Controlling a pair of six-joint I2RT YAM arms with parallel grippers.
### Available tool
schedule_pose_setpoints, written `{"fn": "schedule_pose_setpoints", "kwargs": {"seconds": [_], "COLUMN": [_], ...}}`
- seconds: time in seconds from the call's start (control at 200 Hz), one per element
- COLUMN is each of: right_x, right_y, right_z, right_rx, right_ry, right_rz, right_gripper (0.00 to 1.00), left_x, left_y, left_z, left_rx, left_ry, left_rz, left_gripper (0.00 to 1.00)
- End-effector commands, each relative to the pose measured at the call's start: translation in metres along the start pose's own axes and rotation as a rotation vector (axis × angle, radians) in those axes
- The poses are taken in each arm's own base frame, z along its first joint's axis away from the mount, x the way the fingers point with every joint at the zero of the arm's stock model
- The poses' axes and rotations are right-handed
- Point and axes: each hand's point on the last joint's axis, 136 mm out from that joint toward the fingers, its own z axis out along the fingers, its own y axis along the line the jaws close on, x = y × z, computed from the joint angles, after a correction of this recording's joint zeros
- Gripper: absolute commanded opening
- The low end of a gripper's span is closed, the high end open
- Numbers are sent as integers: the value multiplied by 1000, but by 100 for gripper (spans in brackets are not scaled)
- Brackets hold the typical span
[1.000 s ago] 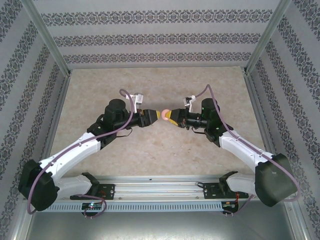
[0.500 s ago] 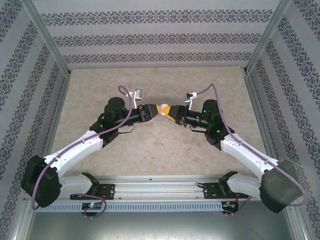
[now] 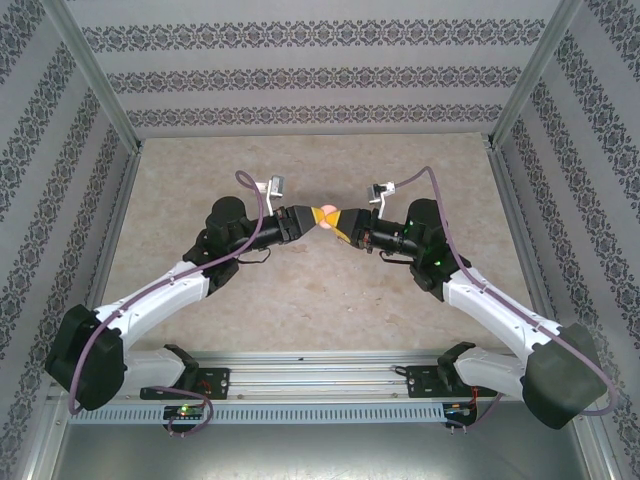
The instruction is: Insert the wireless bluetooth earbuds into the charging case
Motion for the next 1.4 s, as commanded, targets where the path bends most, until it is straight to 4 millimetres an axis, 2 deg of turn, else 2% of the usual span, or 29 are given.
{"fn": "schedule_pose_setpoints", "kwargs": {"seconds": [0.0, 0.22, 0.315, 0.385, 0.605, 0.739, 0.959, 1.234, 1.394], "right_x": [10, 13, 15, 14, -1, -3, 27, 30, 36], "right_y": [33, 32, 32, 29, 37, 48, 69, 54, 55], "right_z": [7, 12, 9, 5, -17, -31, -35, -24, -16], "right_rx": [-87, -59, -31, -5, -5, 7, 60, 98, 69], "right_ry": [65, 90, 100, 94, 59, 87, 272, 338, 386], "right_rz": [-78, -85, -101, -110, -128, -203, -405, -432, -424], "right_gripper": [5, 15, 27, 39, 55, 60, 62, 61, 57], "left_x": [2, -2, -4, -3, -1, 8, 22, 27, 28], "left_y": [-22, -31, -28, -22, -22, -33, -53, -66, -70], "left_z": [4, 4, -1, -6, -18, -23, -32, -39, -40], "left_rx": [127, 183, 158, 123, 70, 92, 123, 169, 189], "left_ry": [36, 37, 9, -2, -3, 58, 163, 179, 195], "left_rz": [21, 51, 86, 107, 199, 294, 398, 457, 472], "left_gripper": [28, 16, 13, 12, 11, 11, 11, 11, 11]}}
